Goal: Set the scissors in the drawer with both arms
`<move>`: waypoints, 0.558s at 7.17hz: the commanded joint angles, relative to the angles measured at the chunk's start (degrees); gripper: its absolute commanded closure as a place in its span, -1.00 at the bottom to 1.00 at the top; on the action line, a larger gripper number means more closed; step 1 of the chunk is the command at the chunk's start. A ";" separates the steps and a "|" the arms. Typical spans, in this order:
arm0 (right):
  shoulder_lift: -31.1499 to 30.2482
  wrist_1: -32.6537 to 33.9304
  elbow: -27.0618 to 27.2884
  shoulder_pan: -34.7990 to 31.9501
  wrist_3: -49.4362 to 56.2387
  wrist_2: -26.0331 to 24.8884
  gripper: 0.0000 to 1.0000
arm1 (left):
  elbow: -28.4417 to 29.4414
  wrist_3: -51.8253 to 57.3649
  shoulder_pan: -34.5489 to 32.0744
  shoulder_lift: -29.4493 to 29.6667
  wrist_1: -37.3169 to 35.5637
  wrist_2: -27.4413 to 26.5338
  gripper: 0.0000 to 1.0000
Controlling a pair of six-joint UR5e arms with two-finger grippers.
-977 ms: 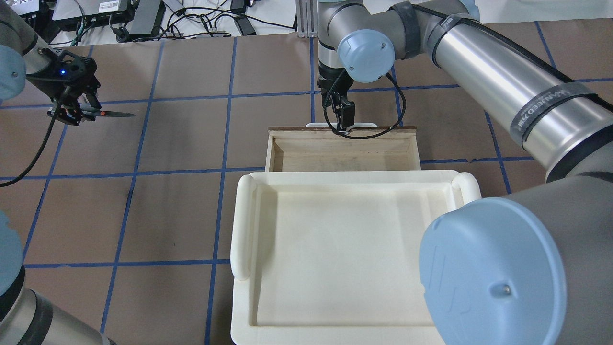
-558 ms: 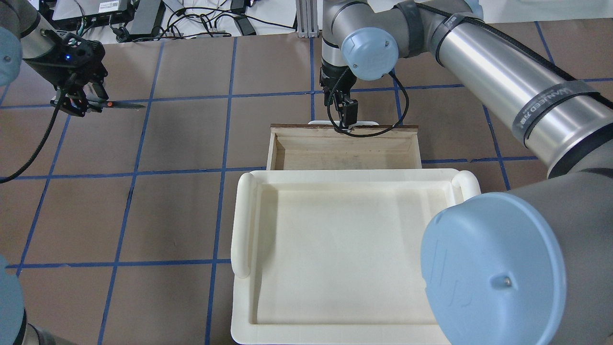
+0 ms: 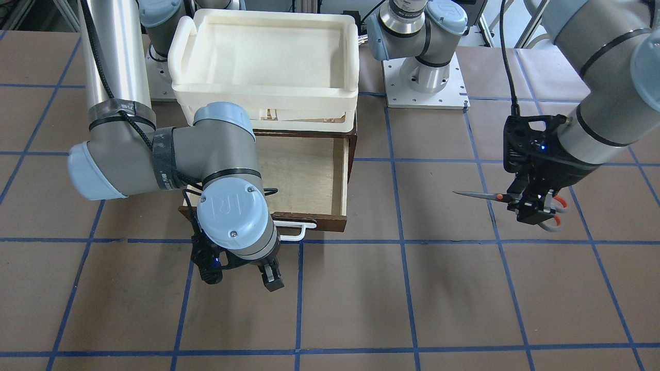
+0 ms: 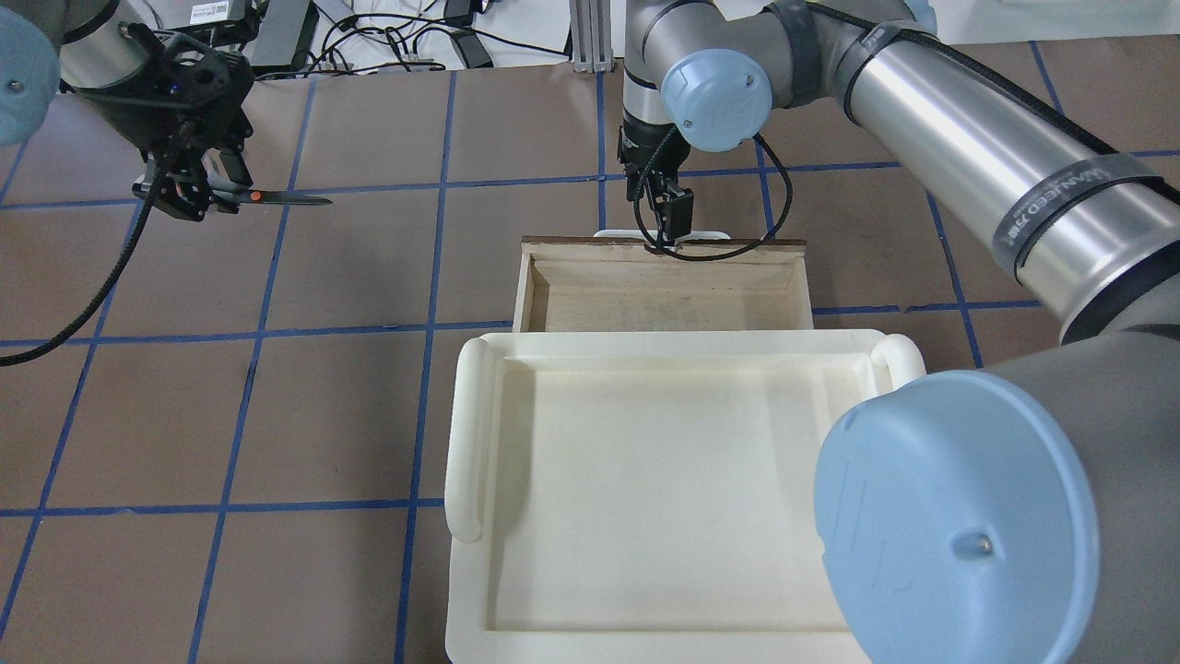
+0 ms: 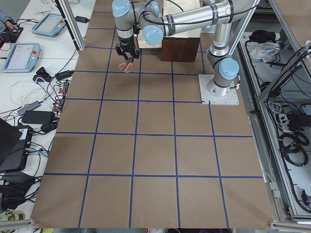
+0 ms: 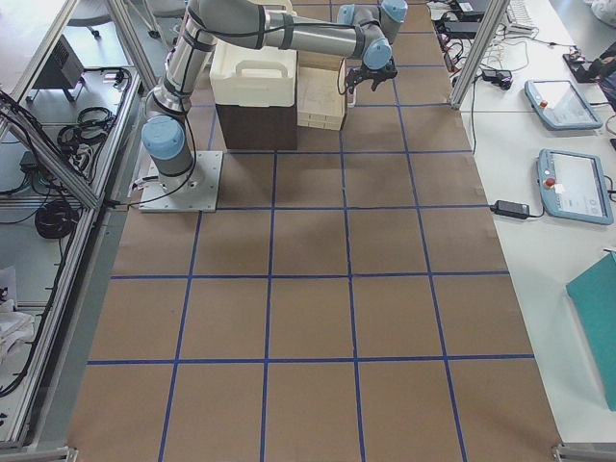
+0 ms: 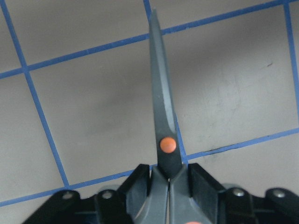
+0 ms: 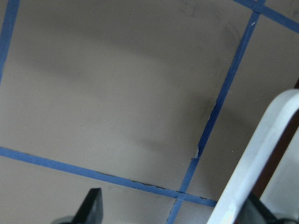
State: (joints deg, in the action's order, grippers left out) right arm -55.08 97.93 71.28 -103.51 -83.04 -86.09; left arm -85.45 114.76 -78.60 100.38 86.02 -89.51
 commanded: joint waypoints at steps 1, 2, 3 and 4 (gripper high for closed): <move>-3.00 -1.42 0.18 -0.03 -0.01 -0.48 -1.00 | -0.24 -4.10 -5.92 -2.63 3.35 -0.58 1.00; -3.89 -2.12 0.18 -0.03 -0.01 -0.39 -1.00 | -0.24 -6.19 -7.60 -3.17 3.89 -0.58 1.00; -4.68 -2.74 0.18 -0.03 0.07 -0.82 -1.00 | -0.24 -7.69 -9.27 -3.61 4.07 -0.58 1.00; -7.30 -3.53 0.18 0.23 3.03 -2.83 -1.00 | -0.07 -9.62 -12.08 -4.13 4.07 -0.67 1.00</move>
State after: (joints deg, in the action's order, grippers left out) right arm -59.83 95.37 71.44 -103.49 -82.34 -87.21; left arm -85.65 107.49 -87.54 96.95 89.88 -90.08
